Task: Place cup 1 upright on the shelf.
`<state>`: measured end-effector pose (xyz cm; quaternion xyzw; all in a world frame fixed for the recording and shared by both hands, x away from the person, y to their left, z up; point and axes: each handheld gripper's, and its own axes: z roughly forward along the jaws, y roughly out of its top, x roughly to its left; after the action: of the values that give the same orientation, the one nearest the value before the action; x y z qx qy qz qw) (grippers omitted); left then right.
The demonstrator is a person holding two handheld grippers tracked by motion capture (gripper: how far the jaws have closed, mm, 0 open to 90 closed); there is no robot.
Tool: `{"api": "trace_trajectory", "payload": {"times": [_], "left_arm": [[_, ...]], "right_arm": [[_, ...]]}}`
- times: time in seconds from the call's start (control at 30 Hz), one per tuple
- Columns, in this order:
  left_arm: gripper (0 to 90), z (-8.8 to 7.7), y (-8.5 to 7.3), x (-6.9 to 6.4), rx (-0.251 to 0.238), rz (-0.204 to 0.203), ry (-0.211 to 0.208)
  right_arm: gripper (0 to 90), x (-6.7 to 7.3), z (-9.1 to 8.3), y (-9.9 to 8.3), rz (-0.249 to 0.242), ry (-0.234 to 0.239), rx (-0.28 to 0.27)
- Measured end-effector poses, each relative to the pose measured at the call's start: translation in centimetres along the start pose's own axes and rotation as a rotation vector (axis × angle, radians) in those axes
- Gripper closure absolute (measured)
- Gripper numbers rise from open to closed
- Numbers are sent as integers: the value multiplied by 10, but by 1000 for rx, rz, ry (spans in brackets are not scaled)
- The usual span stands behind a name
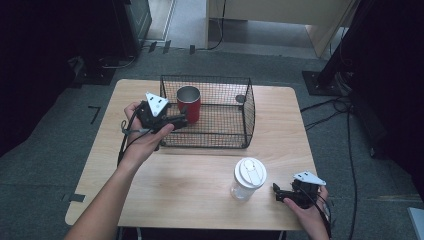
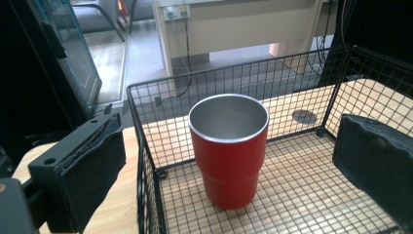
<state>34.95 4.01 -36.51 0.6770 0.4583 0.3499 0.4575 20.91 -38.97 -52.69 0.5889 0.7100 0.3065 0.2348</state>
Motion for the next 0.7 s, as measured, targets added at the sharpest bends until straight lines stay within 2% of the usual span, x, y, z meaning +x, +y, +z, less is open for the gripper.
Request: {"api": "trace_trajectory", "payload": {"times": [0.23,0.33,0.7], "left_arm": [[0,-14,-15,8,13,-14,-10],[0,-19,-21,10,13,-4,-5],[0,-32,-43,21,29,-19,18]], "right_arm": [[0,0,0,0,0,0,0],[0,0,0,0,1,0,0],[0,0,0,0,1,0,0]]}}
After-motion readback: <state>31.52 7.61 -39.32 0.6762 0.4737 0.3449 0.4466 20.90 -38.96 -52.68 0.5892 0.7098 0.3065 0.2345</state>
